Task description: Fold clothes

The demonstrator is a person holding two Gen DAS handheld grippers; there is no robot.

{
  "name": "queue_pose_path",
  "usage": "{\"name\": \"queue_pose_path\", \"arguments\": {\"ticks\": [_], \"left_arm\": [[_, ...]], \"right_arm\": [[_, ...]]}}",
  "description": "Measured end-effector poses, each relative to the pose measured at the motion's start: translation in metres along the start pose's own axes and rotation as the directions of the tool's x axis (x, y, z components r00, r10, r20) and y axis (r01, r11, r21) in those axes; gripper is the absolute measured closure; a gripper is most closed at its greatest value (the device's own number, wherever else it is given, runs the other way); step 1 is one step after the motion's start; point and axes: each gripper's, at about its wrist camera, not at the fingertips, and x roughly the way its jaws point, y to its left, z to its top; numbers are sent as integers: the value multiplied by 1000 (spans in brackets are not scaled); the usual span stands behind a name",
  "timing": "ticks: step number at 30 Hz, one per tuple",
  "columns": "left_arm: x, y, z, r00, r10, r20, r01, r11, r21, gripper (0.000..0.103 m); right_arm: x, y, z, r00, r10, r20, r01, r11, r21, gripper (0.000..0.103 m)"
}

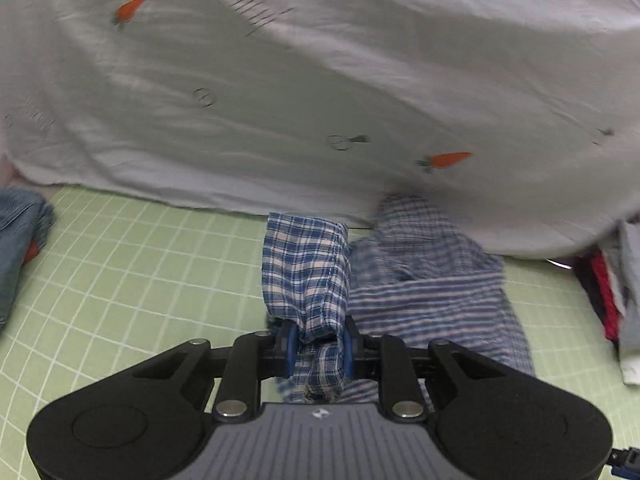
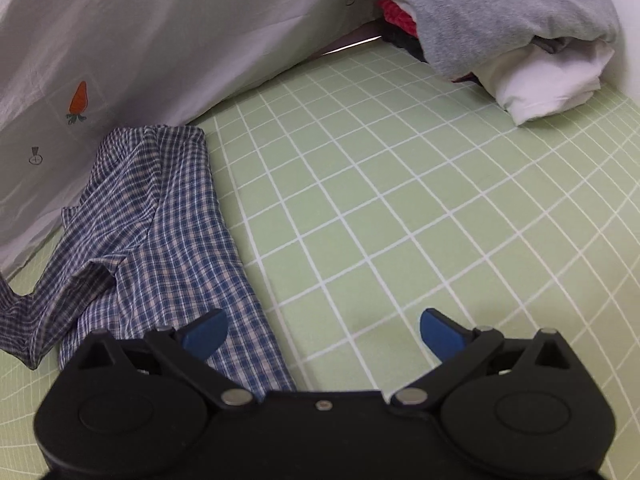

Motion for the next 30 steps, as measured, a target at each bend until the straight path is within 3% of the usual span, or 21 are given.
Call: {"name": "queue_pose_path", "arguments": {"ticks": [2,6,12,13,17,23,27,30], "left_arm": [[-16,-28,-13,998,-66,-7,67,997,50,80],[-36,-77,-59,981,-162,-105,176,975,134,79],[-55,-103,-123,946,-209,-249,252,956,152,69],[-59,-102,-130,942,-213,-261,255,956,142,63],[-76,-82,-145,942,-219,-254,242,968,63,48],[-99,-49,-158,968,-109,-228,105,994,-30,31],[-100,-27,-164,965,7,-262,-30,996,-81,31],[-107,-11,-167,964,39,-261,-74,990,-124,31]], "right_arm": [[-16,-10,-9,1000,11,16,-11,999,34,0],[-41,-23,-31,999,35,18,-35,998,51,0],[-62,-44,-60,999,35,-4,-34,998,56,0],[-64,-46,-63,999,32,-9,-31,998,56,0],[-72,-47,-71,999,50,-3,-50,998,27,0],[-74,-24,-81,995,104,5,-103,989,-104,0],[-68,-6,-81,986,165,-20,-166,972,-164,0],[-66,10,-80,976,216,-27,-217,954,-205,0]]}}
